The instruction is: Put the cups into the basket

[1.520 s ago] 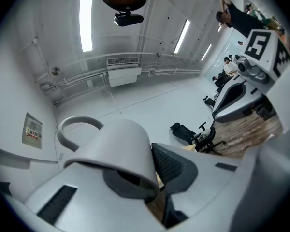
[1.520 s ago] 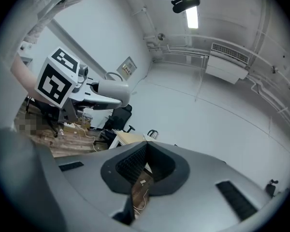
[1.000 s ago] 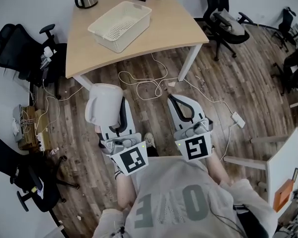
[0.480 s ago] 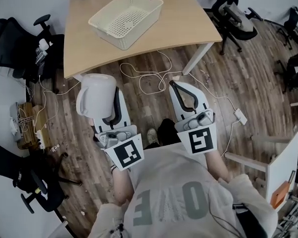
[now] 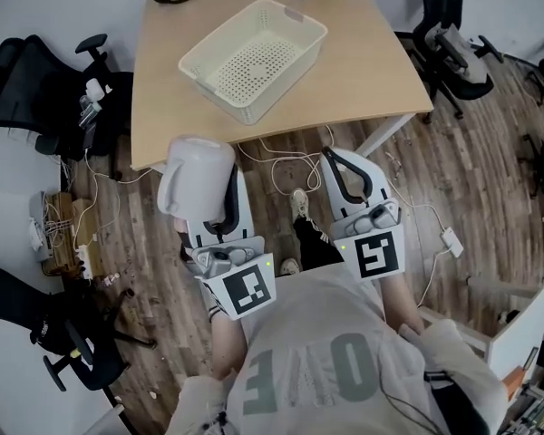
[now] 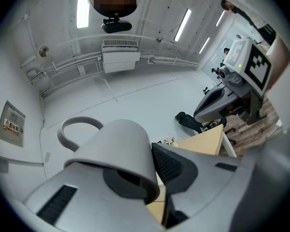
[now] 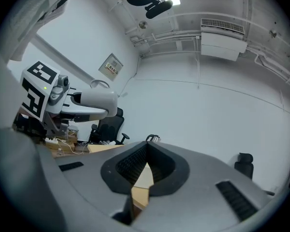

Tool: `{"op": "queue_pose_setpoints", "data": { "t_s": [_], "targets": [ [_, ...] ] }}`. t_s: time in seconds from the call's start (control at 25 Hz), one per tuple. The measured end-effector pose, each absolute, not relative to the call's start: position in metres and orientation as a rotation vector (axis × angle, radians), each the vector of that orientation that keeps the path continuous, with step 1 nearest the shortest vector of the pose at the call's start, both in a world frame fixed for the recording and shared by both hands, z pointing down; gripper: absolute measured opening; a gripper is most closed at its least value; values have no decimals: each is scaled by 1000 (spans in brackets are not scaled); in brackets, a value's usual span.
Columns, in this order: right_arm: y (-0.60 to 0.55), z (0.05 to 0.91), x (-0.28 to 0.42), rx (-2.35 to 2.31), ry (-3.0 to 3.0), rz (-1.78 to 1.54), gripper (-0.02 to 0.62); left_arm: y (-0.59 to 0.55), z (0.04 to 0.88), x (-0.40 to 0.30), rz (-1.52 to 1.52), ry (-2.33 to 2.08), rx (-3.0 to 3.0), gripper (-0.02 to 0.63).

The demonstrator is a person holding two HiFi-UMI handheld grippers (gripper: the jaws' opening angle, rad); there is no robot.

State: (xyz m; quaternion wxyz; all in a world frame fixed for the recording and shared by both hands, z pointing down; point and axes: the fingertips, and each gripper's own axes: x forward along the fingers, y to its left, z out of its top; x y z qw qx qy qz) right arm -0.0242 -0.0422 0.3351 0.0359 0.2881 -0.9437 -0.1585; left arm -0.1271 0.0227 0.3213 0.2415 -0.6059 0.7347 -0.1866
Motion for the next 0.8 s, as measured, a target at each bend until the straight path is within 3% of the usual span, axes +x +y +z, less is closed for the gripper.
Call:
{"op": "queue_pose_setpoints", "data": {
  "t_s": [0.8],
  "targets": [
    [-267,309,-117,735,-2860,-613,-2,-202,286,-223,-615,2055,-1577,48]
  ]
}}
